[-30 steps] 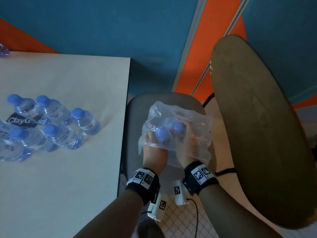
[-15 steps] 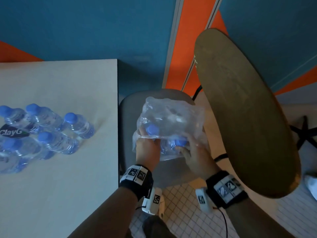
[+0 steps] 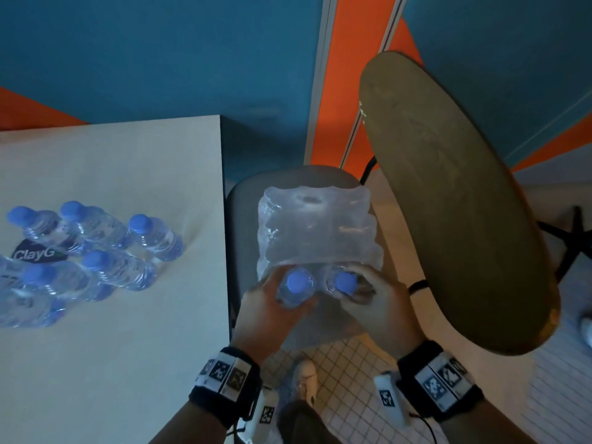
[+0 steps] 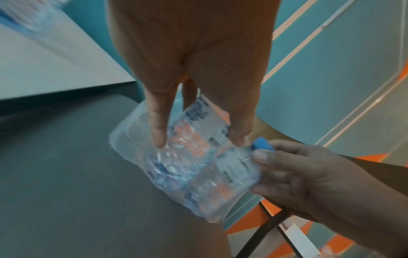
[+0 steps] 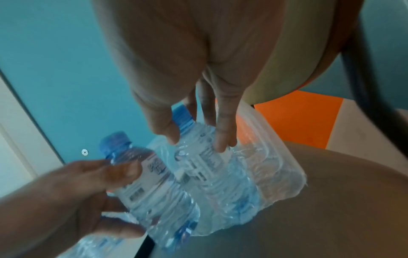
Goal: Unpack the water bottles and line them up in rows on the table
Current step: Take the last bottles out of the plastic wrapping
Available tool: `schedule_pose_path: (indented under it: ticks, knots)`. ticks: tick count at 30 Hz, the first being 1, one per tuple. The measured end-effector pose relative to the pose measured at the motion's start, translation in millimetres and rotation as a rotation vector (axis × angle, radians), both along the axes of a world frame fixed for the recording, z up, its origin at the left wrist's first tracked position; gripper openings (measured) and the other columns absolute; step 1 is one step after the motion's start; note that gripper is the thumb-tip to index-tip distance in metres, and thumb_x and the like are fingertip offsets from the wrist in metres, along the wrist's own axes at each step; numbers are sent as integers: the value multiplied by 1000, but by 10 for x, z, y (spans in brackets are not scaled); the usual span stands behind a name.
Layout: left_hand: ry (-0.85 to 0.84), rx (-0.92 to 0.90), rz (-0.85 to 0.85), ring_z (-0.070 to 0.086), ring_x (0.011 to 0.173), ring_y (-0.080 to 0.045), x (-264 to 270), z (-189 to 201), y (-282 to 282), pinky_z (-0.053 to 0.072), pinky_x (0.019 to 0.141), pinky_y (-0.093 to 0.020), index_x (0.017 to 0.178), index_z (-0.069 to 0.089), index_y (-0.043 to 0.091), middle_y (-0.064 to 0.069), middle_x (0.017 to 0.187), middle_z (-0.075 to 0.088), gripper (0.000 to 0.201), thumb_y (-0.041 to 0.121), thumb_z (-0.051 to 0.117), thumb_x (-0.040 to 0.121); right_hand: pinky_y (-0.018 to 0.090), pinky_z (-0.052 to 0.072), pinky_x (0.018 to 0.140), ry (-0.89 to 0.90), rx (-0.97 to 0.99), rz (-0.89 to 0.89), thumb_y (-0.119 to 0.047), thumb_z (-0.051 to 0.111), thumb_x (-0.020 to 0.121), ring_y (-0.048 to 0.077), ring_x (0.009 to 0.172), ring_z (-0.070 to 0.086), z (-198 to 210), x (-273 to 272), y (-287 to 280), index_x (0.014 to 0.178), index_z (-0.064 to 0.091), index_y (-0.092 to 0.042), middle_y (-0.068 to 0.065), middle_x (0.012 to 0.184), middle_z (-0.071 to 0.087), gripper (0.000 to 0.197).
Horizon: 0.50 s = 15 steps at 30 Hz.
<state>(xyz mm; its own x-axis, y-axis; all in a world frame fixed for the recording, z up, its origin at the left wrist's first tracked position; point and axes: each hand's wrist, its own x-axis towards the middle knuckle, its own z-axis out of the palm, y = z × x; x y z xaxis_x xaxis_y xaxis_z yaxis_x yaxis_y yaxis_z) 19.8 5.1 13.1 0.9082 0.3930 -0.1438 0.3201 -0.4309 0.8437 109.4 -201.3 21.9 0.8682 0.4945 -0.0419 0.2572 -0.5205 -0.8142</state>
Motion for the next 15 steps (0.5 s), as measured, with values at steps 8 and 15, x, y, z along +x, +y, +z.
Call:
schedule_pose_path:
  ticks: [8, 15]
  knots:
    - [-8, -33, 65, 73, 77, 0, -948, 263, 647, 61, 71, -31, 104, 73, 36, 17, 90, 78, 39, 39, 88, 68, 26, 62, 79, 37, -27, 218, -21, 89, 79, 4, 93, 75, 501, -197, 7, 111, 74, -34, -20, 99, 77, 38]
    - [26, 165, 369, 70, 81, 1, -2015, 188, 1880, 62, 75, -31, 117, 70, 29, 11, 100, 76, 56, 30, 93, 66, 44, 62, 76, 146, 33, 351, -36, 84, 72, 20, 78, 75, 226, -827, 1579, 105, 70, -41, -1, 89, 80, 36]
